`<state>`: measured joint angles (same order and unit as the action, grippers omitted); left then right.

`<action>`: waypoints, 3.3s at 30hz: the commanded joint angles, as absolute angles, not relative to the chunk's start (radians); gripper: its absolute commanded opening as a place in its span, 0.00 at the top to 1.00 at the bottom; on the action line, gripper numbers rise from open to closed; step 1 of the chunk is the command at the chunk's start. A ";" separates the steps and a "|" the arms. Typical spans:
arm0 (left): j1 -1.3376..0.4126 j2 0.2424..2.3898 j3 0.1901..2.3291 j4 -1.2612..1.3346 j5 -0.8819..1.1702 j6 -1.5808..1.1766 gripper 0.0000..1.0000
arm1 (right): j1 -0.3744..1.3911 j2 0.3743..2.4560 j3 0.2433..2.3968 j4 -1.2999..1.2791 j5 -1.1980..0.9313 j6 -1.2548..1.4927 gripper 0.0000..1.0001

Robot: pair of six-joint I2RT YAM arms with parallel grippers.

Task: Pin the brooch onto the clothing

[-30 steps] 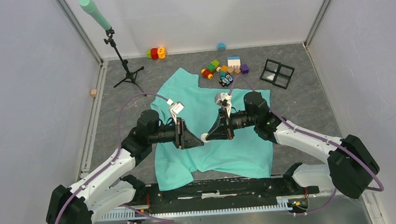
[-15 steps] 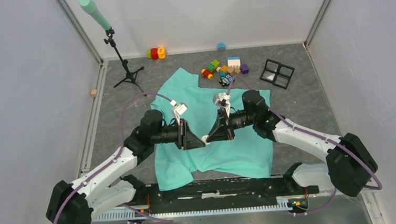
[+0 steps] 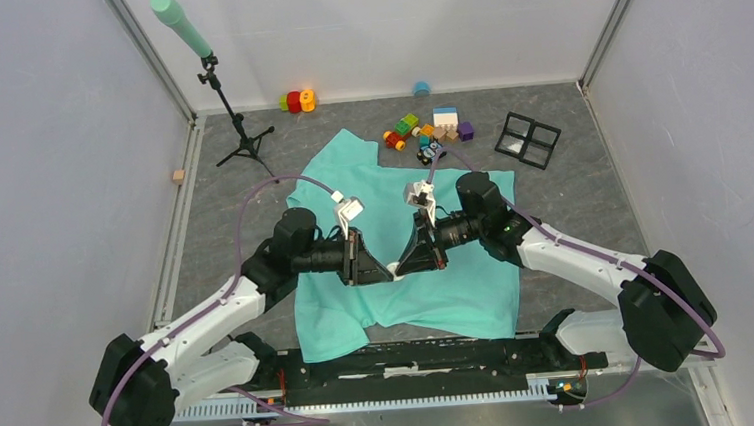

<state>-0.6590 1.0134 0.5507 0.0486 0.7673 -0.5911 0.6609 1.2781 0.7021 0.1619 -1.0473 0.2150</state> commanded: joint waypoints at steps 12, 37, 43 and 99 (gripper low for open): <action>-0.699 1.043 0.568 0.142 0.801 -0.581 0.79 | 0.661 1.294 0.749 0.157 -1.079 0.189 0.95; -0.736 0.919 0.470 0.258 0.585 -0.666 0.98 | 0.574 1.153 0.685 0.290 -1.069 0.310 0.28; -0.736 0.914 0.469 0.268 0.581 -0.672 0.98 | 0.574 1.143 0.634 0.375 -1.092 0.383 0.31; -0.724 0.996 0.533 0.180 0.503 -0.713 0.98 | 0.596 1.219 0.737 0.171 -1.020 0.288 0.40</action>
<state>-0.7261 0.9886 0.4904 0.1562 0.5301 -0.6865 0.6067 1.3041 0.7036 0.1558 -1.0363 0.2989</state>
